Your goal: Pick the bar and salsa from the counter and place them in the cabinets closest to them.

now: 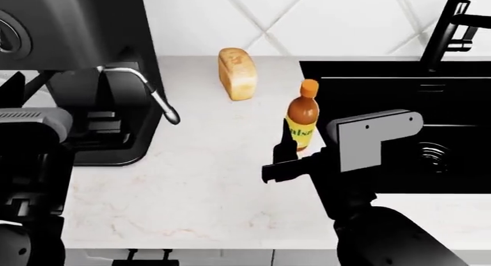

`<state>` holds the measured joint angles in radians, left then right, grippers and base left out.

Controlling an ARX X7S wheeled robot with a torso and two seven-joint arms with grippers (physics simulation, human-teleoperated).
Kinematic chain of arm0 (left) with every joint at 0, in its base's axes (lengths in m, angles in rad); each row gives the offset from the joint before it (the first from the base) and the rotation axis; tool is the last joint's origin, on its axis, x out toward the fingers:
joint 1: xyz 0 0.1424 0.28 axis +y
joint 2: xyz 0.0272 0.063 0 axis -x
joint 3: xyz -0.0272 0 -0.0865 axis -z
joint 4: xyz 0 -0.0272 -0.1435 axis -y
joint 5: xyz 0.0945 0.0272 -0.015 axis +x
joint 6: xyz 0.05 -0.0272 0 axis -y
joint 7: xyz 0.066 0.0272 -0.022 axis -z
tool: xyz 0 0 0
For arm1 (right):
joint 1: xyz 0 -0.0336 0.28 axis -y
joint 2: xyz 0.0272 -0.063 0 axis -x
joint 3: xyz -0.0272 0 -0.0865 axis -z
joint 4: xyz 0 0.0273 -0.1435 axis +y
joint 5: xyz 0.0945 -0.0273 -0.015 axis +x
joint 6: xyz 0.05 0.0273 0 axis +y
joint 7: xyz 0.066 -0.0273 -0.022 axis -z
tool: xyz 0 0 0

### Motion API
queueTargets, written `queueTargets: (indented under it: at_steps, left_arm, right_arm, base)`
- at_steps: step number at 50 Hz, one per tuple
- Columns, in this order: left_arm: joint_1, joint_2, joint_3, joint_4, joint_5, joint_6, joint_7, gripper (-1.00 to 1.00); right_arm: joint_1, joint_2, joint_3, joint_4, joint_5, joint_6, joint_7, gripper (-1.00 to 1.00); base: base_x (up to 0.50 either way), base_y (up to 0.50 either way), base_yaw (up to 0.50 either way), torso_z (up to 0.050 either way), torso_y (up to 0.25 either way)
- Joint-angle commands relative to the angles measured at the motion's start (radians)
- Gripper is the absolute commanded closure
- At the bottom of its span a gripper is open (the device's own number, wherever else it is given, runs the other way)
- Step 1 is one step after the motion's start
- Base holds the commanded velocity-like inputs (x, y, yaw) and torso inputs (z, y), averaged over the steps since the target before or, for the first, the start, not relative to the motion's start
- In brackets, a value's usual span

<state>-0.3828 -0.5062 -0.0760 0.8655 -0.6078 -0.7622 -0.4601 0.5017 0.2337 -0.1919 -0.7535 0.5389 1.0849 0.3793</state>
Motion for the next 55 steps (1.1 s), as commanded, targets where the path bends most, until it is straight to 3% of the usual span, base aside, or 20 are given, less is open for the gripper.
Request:
queueTargets:
  at_steps: [1, 32, 46, 55]
  left_arm:
    - [-0.013, -0.001, 0.01, 0.001, -0.006, -0.004, -0.005, -1.0]
    - [0.0, -0.011, 0.013, 0.003, -0.011, 0.01, -0.011, -1.0]
    - [-0.008, -0.017, 0.013, 0.005, -0.021, 0.004, -0.018, -1.0]
    - [-0.02, -0.018, 0.024, 0.001, -0.021, 0.001, -0.021, -1.0]
  right_arm:
    - [0.059, 0.022, 0.013, -0.064, 0.0, 0.054, 0.01, 1.0]
    - [0.082, 0.04, 0.012, -0.084, 0.013, 0.054, 0.032, 1.0]
    - [0.119, 0.05, 0.028, -0.104, 0.031, 0.083, 0.045, 1.0]
    - [0.132, 0.059, 0.026, -0.105, 0.024, 0.06, 0.049, 1.0]
  base:
    - [0.0, -0.49, 0.0, 0.0, 0.0]
    - [0.0, -0.5, 0.0, 0.0, 0.0]
    - [0.01, -0.36, 0.0, 0.001, 0.0]
    - [0.1, -0.02, 0.0, 0.0, 0.001]
